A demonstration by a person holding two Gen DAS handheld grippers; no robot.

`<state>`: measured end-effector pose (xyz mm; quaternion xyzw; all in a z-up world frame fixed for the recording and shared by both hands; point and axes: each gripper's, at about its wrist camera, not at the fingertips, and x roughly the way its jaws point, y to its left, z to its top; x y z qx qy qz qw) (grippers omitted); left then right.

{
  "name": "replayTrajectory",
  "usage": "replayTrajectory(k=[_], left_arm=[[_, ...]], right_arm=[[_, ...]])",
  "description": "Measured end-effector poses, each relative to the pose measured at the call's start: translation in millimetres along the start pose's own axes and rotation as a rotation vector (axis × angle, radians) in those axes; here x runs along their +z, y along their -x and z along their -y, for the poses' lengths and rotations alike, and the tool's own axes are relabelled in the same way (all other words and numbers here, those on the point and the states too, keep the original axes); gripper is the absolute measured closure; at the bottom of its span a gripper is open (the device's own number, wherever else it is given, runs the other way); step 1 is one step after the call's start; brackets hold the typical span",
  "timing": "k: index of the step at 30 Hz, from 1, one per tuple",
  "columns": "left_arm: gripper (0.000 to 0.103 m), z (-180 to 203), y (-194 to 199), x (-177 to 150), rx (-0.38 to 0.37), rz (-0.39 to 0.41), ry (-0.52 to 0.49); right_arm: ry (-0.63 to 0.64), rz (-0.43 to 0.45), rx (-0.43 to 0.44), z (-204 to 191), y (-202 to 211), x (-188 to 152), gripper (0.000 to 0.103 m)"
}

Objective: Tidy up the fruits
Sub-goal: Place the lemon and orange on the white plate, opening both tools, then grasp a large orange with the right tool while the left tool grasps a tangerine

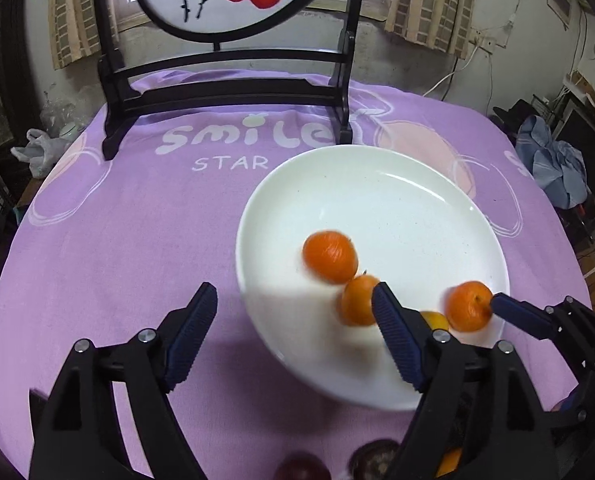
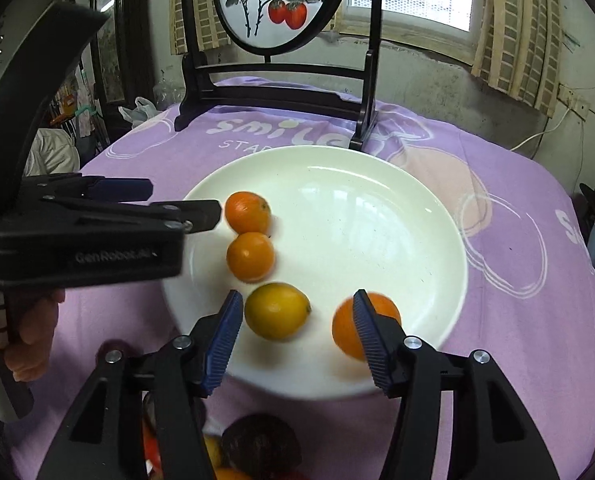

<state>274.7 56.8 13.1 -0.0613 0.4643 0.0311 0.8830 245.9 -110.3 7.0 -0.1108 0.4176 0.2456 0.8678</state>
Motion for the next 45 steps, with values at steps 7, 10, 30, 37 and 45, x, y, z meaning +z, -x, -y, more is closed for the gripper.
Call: replayTrajectory(k=[7,10,30,37,45], left_arm=[[0.020,2,45,-44,0.014,0.032,-0.032],[0.018,3,64,-65,0.012,0.050,-0.045],[0.015,-8,92,-190,-0.010,-0.024,-0.014],[0.015,-13,89,-196,-0.025,-0.039,-0.007],[0.015,-15,80,-196,-0.038,-0.058,-0.006]], right_arm=[[-0.040,0.011,-0.025,13,42,-36,0.040],[-0.062,0.015,-0.036,18,58,-54,0.038],[-0.016,-0.086,-0.009,-29,86,-159,0.036],[-0.008,-0.128,0.008,-43,69,-160,0.036],[-0.029,-0.133,0.011,-46,53,-146,0.036]])
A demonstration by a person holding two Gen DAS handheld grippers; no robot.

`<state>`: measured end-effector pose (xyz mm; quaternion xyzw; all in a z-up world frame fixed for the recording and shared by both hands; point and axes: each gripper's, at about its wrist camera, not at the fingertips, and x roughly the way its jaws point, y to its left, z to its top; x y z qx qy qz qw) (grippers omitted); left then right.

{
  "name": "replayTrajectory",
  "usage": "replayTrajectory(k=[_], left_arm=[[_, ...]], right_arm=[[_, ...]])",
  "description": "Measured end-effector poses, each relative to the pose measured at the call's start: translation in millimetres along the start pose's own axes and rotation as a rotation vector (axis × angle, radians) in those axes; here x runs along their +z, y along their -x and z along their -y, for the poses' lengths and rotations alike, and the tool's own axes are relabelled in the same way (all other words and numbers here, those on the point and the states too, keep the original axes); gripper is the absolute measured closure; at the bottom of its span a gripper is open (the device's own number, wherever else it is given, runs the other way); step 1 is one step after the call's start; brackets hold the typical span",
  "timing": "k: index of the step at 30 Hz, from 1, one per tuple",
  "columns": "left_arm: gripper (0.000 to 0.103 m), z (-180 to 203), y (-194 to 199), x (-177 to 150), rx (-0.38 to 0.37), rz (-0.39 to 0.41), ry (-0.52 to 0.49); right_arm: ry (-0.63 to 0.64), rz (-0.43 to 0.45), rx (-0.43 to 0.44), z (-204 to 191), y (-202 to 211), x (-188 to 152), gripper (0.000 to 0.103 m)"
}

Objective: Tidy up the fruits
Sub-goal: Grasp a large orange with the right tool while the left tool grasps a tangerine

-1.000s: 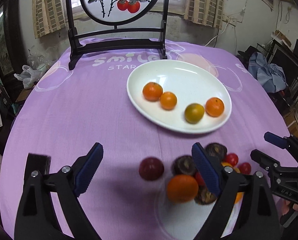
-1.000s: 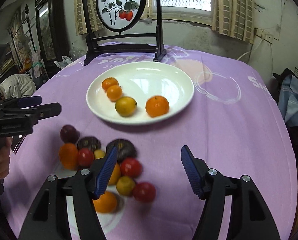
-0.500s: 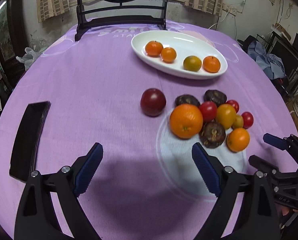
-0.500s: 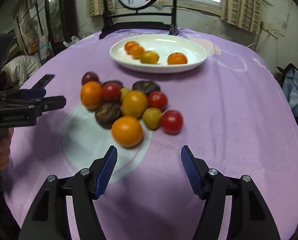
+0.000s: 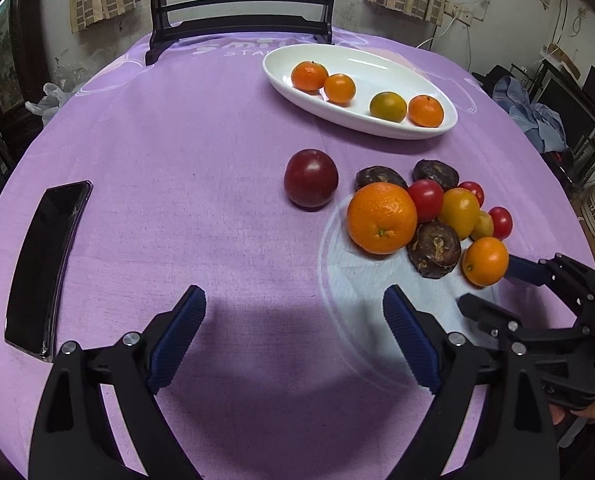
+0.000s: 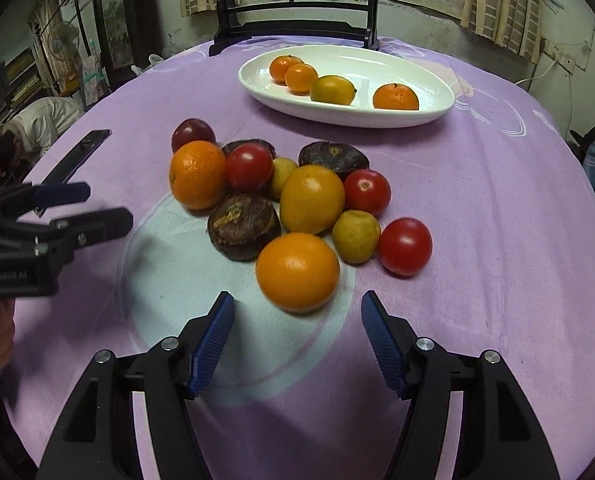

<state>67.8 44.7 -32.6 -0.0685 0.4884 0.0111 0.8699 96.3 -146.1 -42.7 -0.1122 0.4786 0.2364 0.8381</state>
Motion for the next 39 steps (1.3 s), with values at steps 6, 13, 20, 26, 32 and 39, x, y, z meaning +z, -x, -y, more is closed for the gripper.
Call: replayTrajectory(k=[6,13,20,26,32,39], left_arm=[[0.015,-3,-8,-1,-0.003,-0.021,0.010],[0.015,3,-9,1,0.008,-0.026,-0.010],[0.015,23,-19,5,0.026,-0.024,-0.054],[0.022,34,-33,12,0.067,-0.031,-0.082],[0.029,45,-41,25,0.064,-0.050,-0.064],[0.042,62,-48,41,0.077,-0.051,-0.073]], right_arm=[[-0.021,0.030,-0.042,-1,-4,8,0.063],[-0.026,0.040,-0.015,2,8,-3,0.063],[-0.044,0.062,0.001,16,27,-22,0.063],[-0.043,0.089,0.033,19,36,-27,0.063],[-0.039,0.079,0.061,17,34,-29,0.063],[-0.038,0.088,0.078,16,39,-30,0.063]])
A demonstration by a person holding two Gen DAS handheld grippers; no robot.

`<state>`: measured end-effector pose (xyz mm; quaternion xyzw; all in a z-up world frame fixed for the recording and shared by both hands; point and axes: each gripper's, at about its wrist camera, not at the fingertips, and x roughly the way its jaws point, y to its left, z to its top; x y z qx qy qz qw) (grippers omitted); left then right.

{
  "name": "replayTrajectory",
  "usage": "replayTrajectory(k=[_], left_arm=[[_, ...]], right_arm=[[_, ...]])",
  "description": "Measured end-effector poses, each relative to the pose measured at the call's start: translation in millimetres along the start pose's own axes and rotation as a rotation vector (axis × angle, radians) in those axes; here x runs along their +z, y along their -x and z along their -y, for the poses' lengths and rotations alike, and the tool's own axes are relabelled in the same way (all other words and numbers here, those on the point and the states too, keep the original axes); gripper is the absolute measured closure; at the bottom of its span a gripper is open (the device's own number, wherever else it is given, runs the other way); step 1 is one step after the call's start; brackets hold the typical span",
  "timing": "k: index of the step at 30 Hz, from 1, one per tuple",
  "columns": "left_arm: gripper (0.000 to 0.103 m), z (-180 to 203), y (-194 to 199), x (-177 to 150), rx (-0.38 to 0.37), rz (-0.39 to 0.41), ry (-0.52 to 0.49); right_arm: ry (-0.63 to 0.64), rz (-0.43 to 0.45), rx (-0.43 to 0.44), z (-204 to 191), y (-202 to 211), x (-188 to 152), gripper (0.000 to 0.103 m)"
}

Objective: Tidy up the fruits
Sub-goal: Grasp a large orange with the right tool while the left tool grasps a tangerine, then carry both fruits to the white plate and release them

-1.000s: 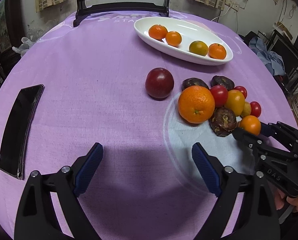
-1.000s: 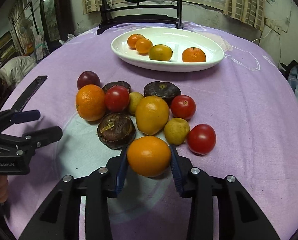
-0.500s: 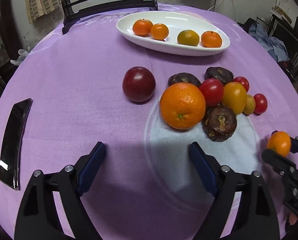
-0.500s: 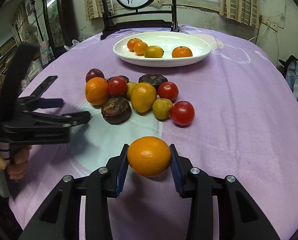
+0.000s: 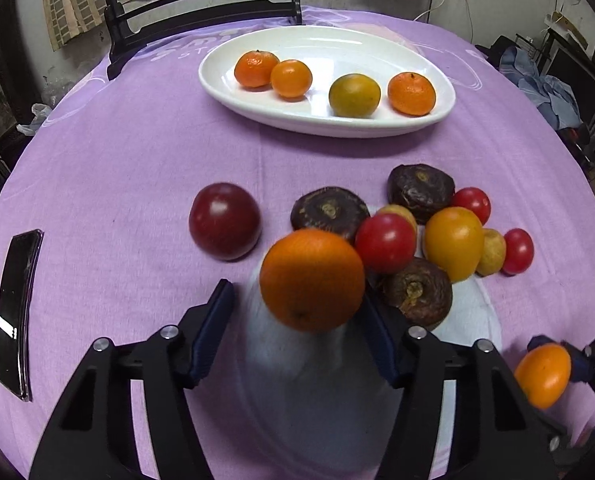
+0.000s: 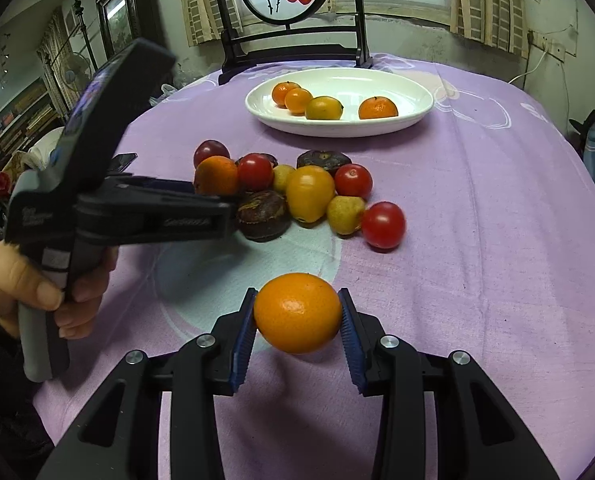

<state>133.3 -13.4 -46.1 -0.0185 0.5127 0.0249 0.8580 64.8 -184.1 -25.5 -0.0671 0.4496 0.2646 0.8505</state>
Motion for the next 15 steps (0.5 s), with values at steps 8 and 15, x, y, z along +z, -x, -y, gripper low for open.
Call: replayTrajectory(k=[8,15], left_arm=[[0.059,6,8,-7,-0.027,0.009,-0.039],[0.059,-7,34,-24,-0.098,0.019,-0.036]], right_arm=[[-0.006,0.007,-0.007,-1,4,-1,0.063],[-0.018,0.027,-0.012,1,11,2,0.063]])
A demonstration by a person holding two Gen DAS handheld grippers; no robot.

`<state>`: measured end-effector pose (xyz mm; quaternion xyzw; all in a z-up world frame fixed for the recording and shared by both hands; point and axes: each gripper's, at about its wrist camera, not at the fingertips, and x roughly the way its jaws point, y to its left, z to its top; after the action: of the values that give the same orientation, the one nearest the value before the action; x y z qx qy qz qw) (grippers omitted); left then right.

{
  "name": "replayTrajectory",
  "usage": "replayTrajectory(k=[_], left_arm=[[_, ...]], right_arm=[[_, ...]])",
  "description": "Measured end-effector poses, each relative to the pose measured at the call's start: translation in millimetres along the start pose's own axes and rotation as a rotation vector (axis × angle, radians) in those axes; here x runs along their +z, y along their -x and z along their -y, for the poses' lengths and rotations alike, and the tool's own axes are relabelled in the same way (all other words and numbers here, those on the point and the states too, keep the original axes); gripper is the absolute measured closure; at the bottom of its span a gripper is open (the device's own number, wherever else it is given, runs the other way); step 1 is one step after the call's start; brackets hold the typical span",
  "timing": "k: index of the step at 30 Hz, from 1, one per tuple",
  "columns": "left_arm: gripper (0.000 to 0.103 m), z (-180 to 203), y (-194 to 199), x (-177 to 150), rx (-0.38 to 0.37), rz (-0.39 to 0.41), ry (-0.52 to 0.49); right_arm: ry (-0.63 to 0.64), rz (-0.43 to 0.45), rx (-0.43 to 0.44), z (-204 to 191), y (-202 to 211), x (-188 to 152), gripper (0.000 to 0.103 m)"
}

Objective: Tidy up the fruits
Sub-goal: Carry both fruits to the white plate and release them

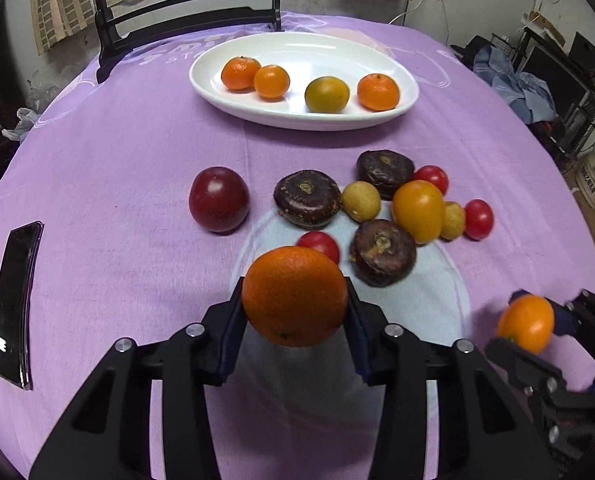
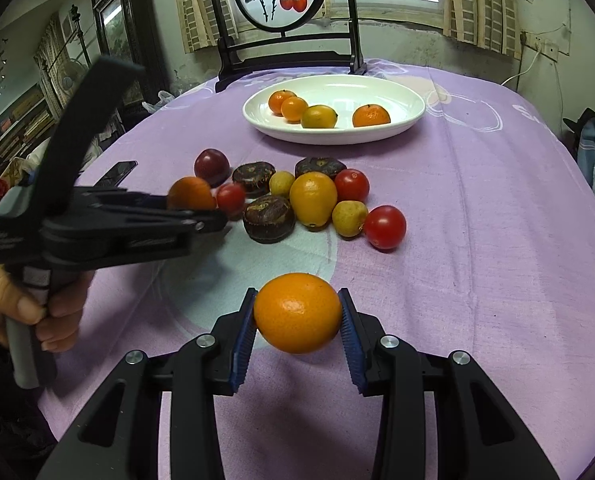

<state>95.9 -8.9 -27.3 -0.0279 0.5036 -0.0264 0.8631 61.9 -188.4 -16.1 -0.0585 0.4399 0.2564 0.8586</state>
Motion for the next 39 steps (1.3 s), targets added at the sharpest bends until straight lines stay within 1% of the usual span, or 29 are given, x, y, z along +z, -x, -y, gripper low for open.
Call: replayTrajectory(k=[3,6,8,11,13,16,20,22,24,27,30,33,35,39], left_arm=[[0.059,-1,14,-5,-0.016,0.026,-0.021],[0.059,-4,25,-6,-0.012,0.040,-0.026],[0.059,-6,33,-5,-0.043,0.046,-0.030],[0.059,-5,51,7,-0.053,0.094,-0.058],[0.059,-3,58,18,-0.044,0.121,-0.075],[0.059,-3,58,43,-0.058,0.135,-0.072],[0.059,-5,44,79,-0.058,0.133,-0.058],[0.059,-6,34,93,-0.070,0.124,-0.052],[0.059,-7,22,108,-0.060,0.123,-0.047],[0.059,-12,0,128,-0.024,0.124,-0.043],[0.059,-22,-28,143,-0.016,0.081,-0.009],[0.059,-35,-54,154,0.015,0.048,0.022],[0.059,-41,-62,160,0.020,0.054,0.037],[0.059,-46,-78,169,0.027,0.035,0.034]], right_arm=[[0.001,0.015,-0.003,0,4,3,0.063],[0.007,0.039,-0.011,1,10,10,0.063],[0.011,0.057,-0.015,3,14,17,0.063],[0.025,0.086,-0.021,5,20,33,0.063],[0.040,0.111,-0.032,6,23,48,0.063],[0.059,0.146,-0.032,8,25,70,0.063],[0.070,0.172,-0.034,13,16,101,0.063],[0.061,0.173,-0.030,17,5,118,0.063],[0.049,0.175,-0.035,24,-7,134,0.063],[0.028,0.155,-0.045,35,-34,157,0.063],[0.000,0.125,-0.043,47,-63,177,0.063],[-0.009,0.108,-0.050,52,-87,190,0.063],[-0.004,0.103,-0.050,52,-98,195,0.063],[-0.003,0.078,-0.043,51,-120,202,0.063]])
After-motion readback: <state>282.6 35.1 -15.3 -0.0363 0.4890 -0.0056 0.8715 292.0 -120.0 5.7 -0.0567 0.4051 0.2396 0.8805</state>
